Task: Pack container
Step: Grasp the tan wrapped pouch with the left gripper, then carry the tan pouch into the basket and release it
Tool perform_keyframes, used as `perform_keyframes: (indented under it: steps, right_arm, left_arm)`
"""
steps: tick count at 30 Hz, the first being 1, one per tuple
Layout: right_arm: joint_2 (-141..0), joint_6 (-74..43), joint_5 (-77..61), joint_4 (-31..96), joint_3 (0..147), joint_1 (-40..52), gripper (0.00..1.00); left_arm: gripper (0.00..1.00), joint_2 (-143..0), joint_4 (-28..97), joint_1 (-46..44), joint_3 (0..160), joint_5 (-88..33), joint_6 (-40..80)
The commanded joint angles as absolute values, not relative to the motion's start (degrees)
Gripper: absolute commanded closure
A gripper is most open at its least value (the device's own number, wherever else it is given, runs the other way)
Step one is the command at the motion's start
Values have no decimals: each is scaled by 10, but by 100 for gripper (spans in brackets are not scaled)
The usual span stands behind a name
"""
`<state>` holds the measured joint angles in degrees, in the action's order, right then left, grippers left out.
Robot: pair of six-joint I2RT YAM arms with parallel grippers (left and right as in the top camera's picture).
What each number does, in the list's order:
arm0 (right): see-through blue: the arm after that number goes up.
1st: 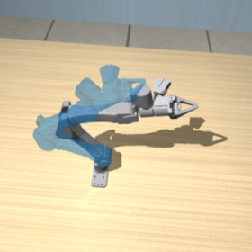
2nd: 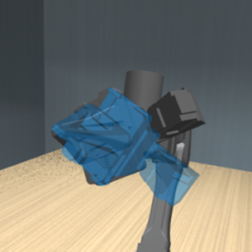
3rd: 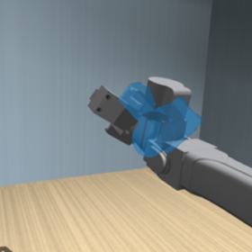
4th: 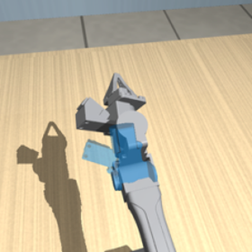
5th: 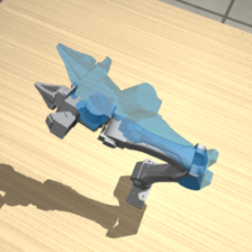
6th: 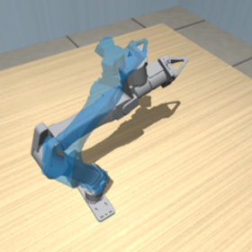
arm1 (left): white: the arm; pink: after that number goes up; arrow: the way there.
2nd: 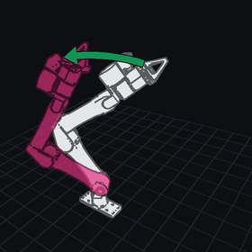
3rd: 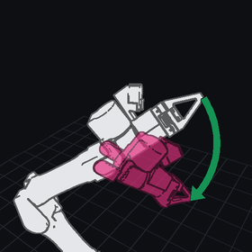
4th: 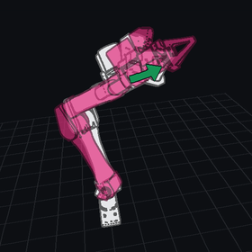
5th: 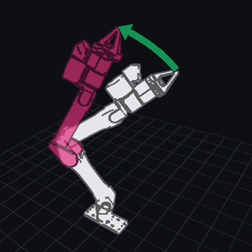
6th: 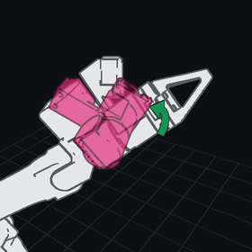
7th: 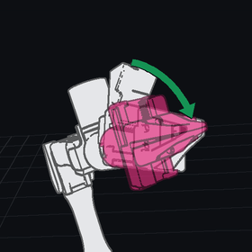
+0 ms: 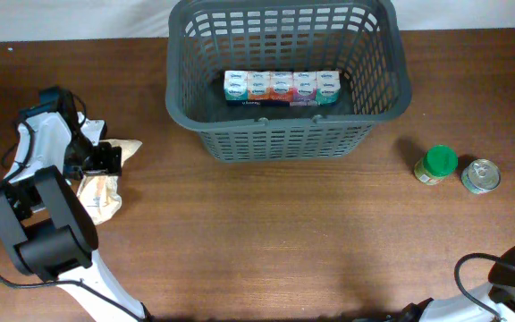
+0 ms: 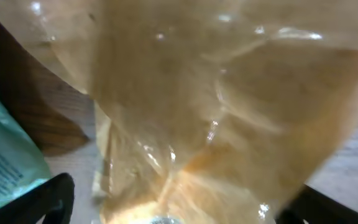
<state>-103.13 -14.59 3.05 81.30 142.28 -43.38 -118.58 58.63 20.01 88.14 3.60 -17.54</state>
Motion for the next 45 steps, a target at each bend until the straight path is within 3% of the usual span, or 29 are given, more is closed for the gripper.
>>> perform_keyframes:
  steps: [1, 4, 6, 10, 12, 16, 23, 29, 34, 39, 45]
  right_arm:
    - [-1027, -147, 37, 813, 1423, -435, 1]
    - [-1027, -147, 37, 813, 1423, -435, 1]
    - [-1027, -147, 37, 813, 1423, -435, 1]
    - [-1027, -147, 37, 813, 1423, -435, 1]
    - [-1027, -147, 37, 813, 1423, -435, 1]
    - [-1027, -147, 37, 813, 1423, -435, 1]
    - [-1027, -147, 37, 813, 1423, -435, 1]
    - [-1027, -147, 37, 813, 1423, -435, 1]
    - [-1027, -147, 37, 813, 1423, -435, 1]
    - [-1027, -147, 37, 813, 1423, -435, 1]
    - [-1027, -147, 37, 813, 1423, -435, 1]
  left_arm:
    - [7, -1214, 574, 202, 872, 65, -172]
    - [7, -1229, 570, 201, 871, 65, -172]
    - [18, -1233, 568, 201, 871, 65, -172]
    - [66, -1233, 561, 201, 871, 64, -172]
    - [98, -1233, 564, 201, 872, 62, -171]
    - [98, -1225, 641, 199, 964, 23, -171]
    - [99, -1200, 794, 161, 1372, 21, -172]
    - [98, -1183, 769, 14, 1625, -33, -331]
    - [98, -1187, 717, -147, 1614, -42, -544]
    - [98, -1243, 711, -204, 1590, -113, -587]
    - [98, -1349, 712, -248, 1566, -119, -587]
